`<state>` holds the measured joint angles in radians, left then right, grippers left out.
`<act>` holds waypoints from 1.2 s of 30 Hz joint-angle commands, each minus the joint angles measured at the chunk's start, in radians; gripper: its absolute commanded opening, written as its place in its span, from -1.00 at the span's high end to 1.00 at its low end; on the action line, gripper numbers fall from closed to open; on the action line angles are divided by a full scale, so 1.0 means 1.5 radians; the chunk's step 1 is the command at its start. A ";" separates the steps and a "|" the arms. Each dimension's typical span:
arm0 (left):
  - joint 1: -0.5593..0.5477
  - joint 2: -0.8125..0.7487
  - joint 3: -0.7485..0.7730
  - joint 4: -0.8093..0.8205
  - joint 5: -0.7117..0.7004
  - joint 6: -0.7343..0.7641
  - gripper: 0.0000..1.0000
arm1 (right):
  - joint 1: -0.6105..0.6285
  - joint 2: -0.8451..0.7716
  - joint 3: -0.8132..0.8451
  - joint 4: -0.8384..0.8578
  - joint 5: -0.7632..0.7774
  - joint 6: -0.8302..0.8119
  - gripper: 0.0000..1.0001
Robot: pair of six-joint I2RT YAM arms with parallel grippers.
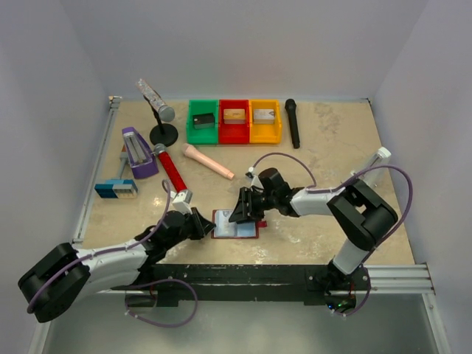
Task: Take the credit cards out of the card holder
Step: Remove the credit card from the card holder.
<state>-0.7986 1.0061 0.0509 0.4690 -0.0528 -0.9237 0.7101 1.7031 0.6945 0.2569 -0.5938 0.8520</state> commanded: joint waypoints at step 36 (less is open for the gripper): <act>0.003 0.068 0.035 0.084 0.014 0.027 0.83 | -0.004 -0.018 -0.016 0.051 -0.025 0.008 0.05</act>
<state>-0.7986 1.0801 0.0807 0.5343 -0.0288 -0.8974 0.7063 1.6646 0.6815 0.2882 -0.6201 0.8539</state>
